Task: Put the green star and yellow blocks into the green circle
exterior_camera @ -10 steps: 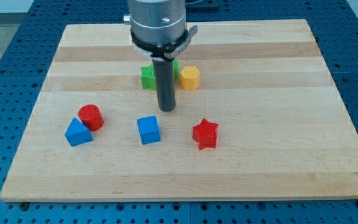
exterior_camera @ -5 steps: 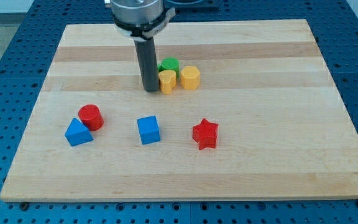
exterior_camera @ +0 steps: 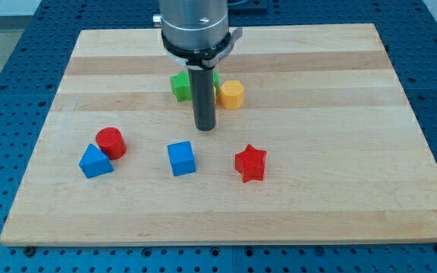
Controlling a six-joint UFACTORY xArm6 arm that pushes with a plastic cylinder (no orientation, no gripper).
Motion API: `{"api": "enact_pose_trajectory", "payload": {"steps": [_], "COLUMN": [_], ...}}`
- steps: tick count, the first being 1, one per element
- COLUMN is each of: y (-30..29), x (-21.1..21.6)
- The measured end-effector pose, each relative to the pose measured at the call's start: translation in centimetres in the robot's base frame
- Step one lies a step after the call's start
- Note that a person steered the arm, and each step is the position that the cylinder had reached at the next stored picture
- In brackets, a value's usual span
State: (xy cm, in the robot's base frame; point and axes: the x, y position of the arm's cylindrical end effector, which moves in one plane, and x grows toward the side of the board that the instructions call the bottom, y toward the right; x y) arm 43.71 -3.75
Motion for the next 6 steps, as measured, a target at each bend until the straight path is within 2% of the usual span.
{"api": "enact_pose_trajectory", "payload": {"steps": [4,6], "y": [-0.3,-1.4], "x": [-3.0,-1.3]}}
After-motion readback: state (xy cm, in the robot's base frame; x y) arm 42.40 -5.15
